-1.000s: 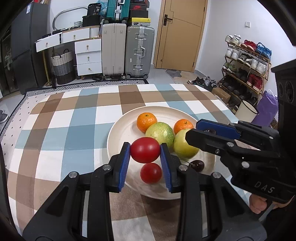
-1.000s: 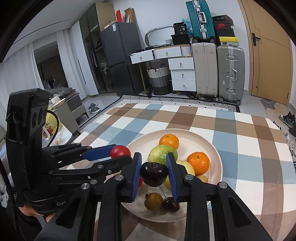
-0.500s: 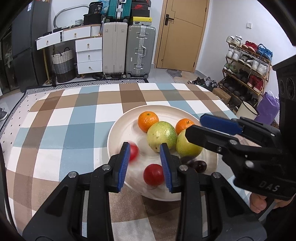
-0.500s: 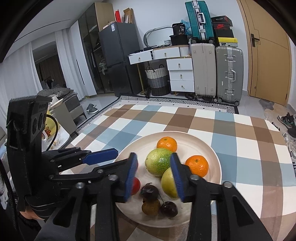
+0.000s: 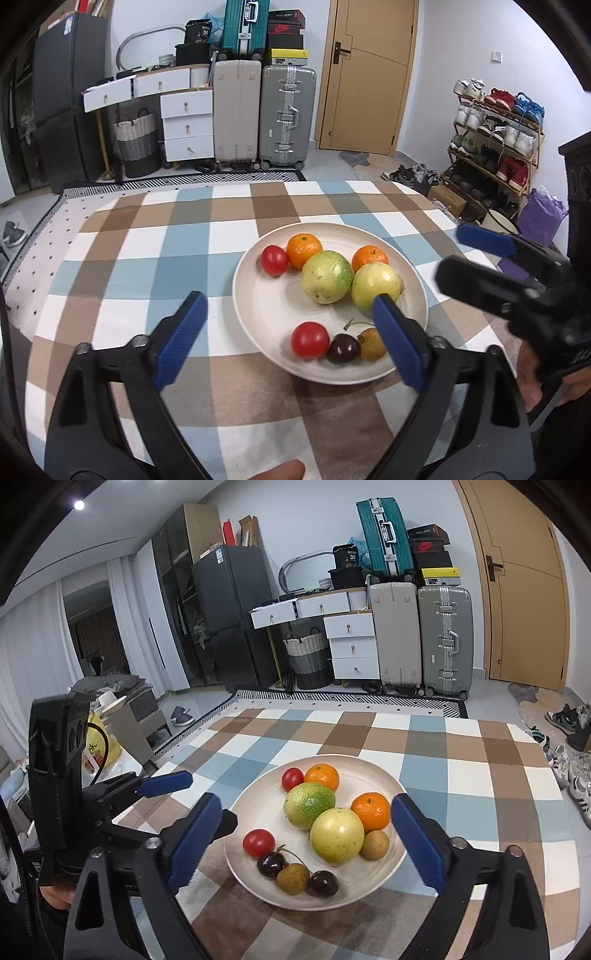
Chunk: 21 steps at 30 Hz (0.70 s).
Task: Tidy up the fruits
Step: 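Open the left tool to drop the tomato on the plate while the right tool releases the plum, then withdraw both open tools away from the plate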
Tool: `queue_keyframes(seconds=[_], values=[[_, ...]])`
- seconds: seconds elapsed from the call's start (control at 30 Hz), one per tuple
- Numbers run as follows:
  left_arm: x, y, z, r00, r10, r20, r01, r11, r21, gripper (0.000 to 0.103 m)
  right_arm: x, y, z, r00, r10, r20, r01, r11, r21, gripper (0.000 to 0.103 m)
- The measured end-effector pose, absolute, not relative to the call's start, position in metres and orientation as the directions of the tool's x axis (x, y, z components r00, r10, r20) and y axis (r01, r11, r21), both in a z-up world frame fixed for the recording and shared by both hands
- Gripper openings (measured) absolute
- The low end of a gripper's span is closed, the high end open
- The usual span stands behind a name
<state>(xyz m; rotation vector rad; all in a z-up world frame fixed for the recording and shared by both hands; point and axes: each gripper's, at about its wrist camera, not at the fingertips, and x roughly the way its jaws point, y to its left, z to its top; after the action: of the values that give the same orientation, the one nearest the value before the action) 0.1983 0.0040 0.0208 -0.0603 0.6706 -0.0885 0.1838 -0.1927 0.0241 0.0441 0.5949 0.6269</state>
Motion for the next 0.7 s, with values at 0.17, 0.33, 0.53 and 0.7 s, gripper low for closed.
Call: queue_keyframes(seconds=[0.17,0.33,0.53,0.7], values=[[0.179,0.008,0.026,0.796,-0.095,-0.598,0.054,0.995,-0.086,0.102,0.171,-0.203,0.030,0.662,0.561,-0.497,-0.536,0.818,0.209,0.102],[0.158,0.007,0.029,0.808,-0.078,-0.584,0.045,0.997,-0.070,0.102,0.154,-0.211,0.031,0.668,0.564,-0.485,-0.541,0.816,0.202,0.102],[0.135,0.003,0.032,0.825,-0.073,-0.560,0.046,0.997,-0.062,0.102,0.135,-0.219,0.028,0.673,0.563,-0.480,-0.542,0.816,0.198,0.102],[0.117,0.001,0.029,0.837,-0.065,-0.543,0.033,0.997,-0.069,0.102,0.124,-0.225,0.024,0.670,0.561,-0.487,-0.542,0.817,0.196,0.102]])
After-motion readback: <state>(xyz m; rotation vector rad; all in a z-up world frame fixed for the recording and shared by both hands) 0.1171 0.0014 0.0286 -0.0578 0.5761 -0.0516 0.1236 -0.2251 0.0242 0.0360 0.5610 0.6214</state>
